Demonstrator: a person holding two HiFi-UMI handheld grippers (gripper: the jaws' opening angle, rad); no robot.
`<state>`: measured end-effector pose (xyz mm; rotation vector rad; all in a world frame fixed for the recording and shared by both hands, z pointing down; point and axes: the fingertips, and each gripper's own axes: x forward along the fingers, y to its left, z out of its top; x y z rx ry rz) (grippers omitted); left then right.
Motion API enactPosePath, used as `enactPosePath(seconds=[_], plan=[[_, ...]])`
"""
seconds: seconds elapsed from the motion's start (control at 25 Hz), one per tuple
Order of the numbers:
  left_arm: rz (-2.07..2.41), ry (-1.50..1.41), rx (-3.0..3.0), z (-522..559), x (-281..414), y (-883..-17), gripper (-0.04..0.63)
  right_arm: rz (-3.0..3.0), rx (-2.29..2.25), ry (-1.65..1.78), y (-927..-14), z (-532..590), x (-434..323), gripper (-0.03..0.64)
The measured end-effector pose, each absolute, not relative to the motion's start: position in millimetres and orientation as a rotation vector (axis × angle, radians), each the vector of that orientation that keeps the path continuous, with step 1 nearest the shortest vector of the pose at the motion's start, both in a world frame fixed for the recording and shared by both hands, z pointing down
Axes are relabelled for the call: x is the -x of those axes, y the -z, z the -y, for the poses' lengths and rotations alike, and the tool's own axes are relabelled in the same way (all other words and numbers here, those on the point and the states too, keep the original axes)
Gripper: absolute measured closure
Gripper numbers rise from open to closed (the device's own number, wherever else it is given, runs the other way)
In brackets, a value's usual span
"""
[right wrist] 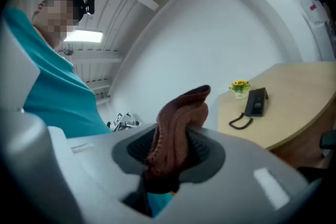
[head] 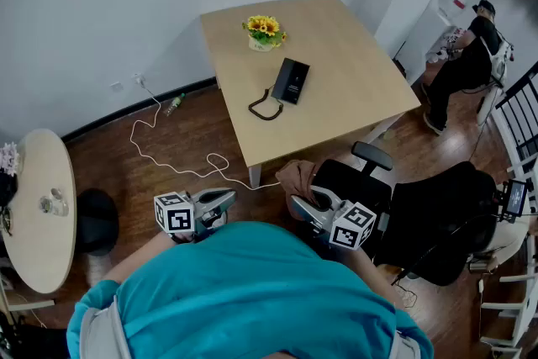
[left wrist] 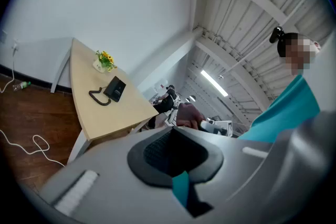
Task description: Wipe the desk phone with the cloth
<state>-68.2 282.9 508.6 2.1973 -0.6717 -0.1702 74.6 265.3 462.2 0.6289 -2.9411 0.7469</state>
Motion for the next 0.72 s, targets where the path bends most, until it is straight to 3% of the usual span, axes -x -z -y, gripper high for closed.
enactPosePath(seconds=[0.24,0.4,0.72], plan=[[0.674,0.264,-2.173,-192.3,195.9,-505.5,0.591,2.896,-0.697,-0.722,-461.0,-182.4,27.5,0.503],[0.645,0.252,-2.187,-136.5,242.4,-499.9,0.591,2.842,-0.810,-0.761,-452.7,-136.4,53.5,0.503],[0.529,0.158,-2.194,-64.5,205.5,-531.4,0.591,2.753,-0.941,-0.786,-463.4,-91.3,21.1,0.502]])
